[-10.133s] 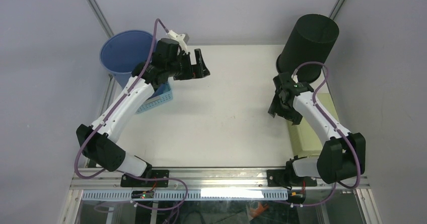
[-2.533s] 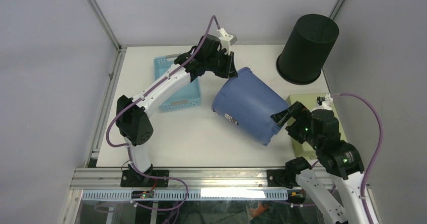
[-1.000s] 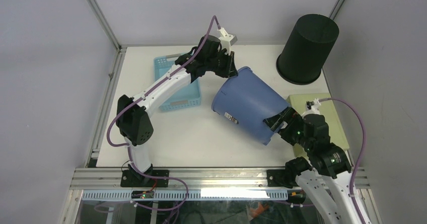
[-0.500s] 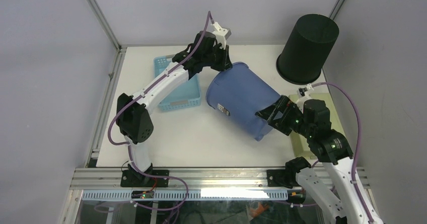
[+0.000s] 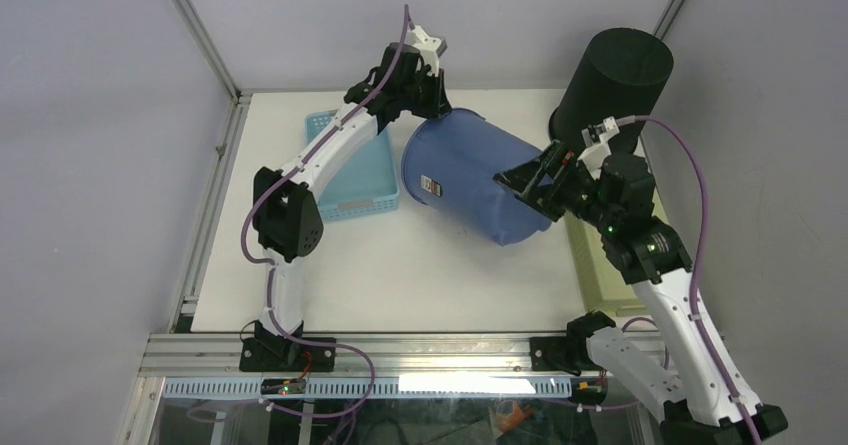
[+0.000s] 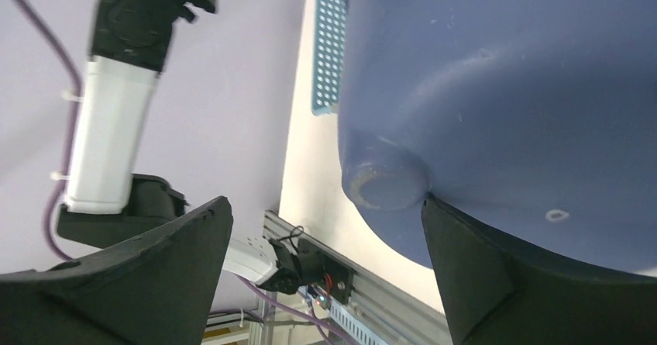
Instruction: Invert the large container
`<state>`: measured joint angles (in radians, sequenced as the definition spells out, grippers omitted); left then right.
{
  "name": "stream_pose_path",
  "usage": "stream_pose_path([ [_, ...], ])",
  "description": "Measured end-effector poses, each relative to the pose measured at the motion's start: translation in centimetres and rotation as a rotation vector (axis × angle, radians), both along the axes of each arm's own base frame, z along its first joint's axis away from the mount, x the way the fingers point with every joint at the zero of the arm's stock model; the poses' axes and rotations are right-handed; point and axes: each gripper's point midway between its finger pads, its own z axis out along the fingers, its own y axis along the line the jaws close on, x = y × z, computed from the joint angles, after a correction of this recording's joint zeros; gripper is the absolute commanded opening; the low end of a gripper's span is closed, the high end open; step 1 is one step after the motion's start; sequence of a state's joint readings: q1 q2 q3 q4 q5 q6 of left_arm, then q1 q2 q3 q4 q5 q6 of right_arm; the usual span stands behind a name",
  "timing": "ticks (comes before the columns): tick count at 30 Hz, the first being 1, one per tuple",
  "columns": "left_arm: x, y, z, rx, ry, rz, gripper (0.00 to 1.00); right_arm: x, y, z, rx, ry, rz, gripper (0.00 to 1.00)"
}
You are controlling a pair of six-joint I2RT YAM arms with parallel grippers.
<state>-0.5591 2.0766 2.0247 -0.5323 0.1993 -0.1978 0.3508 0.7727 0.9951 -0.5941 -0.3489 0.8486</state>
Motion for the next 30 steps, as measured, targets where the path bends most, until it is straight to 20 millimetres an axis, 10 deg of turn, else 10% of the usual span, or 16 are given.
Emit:
stream_pose_path([
  [8,3.6,2.9,-3.1,0.007,0.043,0.057,0.00,5.3,2.8,4.2,0.083,-0.146,0.044,0.96],
  [13,3.2,2.7,-8.5,0.015,0.197,0.045,0.00,9.3,4.6,7.0,0.124,-0.238,0.069,0.96],
  [18,0.4,-0.1,-13.9,-0.012,0.382,-0.023,0.00,12.8,5.9,5.4,0.109,-0.205,0.068,0.96],
  [22,-0.9,-1.8,-14.6,-0.047,0.441,-0.058,0.00,14.2,6.3,3.3,0.089,-0.155,0.058,0.96],
  [30,-0.5,-2.5,-13.1,-0.076,0.418,-0.058,0.45,13.6,4.3,5.4,-0.052,-0.176,0.010,0.96],
])
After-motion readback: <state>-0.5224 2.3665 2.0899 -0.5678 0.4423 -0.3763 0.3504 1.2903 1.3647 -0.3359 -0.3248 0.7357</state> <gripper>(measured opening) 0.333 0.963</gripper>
